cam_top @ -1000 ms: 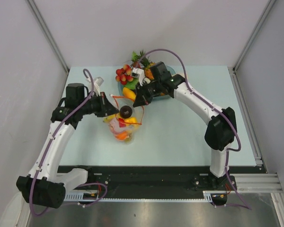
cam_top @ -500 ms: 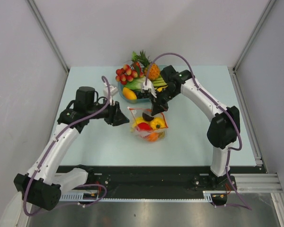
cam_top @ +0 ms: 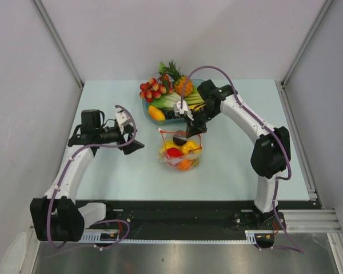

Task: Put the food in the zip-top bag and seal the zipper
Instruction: Zip the zipper food storage bag at the center of the board.

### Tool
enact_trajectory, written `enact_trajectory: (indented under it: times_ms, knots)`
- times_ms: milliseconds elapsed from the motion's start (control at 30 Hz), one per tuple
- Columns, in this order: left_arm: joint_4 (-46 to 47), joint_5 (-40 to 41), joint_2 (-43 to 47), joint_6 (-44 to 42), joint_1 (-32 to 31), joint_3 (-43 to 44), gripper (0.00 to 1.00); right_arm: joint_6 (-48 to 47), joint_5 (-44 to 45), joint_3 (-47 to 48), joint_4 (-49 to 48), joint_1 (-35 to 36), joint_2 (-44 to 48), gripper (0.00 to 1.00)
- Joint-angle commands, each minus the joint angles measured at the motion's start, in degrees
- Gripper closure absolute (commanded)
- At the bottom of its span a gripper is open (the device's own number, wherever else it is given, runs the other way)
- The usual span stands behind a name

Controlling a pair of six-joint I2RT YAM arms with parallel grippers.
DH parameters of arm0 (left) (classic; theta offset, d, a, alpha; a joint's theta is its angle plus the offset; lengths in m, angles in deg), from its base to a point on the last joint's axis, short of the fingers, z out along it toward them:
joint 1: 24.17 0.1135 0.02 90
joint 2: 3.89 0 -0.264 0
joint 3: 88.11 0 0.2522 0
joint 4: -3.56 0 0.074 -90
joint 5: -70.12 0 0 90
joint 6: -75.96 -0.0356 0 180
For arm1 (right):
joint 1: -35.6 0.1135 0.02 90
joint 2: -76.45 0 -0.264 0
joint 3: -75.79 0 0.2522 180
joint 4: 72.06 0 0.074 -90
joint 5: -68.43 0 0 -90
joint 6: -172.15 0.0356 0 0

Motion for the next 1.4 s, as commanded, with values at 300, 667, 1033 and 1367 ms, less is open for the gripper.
enact_trajectory:
  times_ms: [300, 667, 1033, 1367]
  knots:
    - [13.80, -13.35, -14.87, -9.77, -6.76, 5.09, 0.23, -3.73, 1.94, 0.54, -2.05, 2.07, 2.39, 1.00]
    - [14.59, -14.59, -18.12, -7.31, -10.63, 4.92, 0.61, -2.76, 2.64, 0.71, -3.11, 2.95, 2.13, 1.00]
    - [14.06, -14.25, -10.59, 4.54, -11.32, 6.32, 1.00, 5.48, 3.96, 2.73, -6.79, 0.85, 2.92, 0.81]
    - [9.05, -6.69, -5.30, 13.34, -15.37, 8.96, 1.00, 33.79, -1.48, 1.25, -24.25, -0.13, 13.89, 0.18]
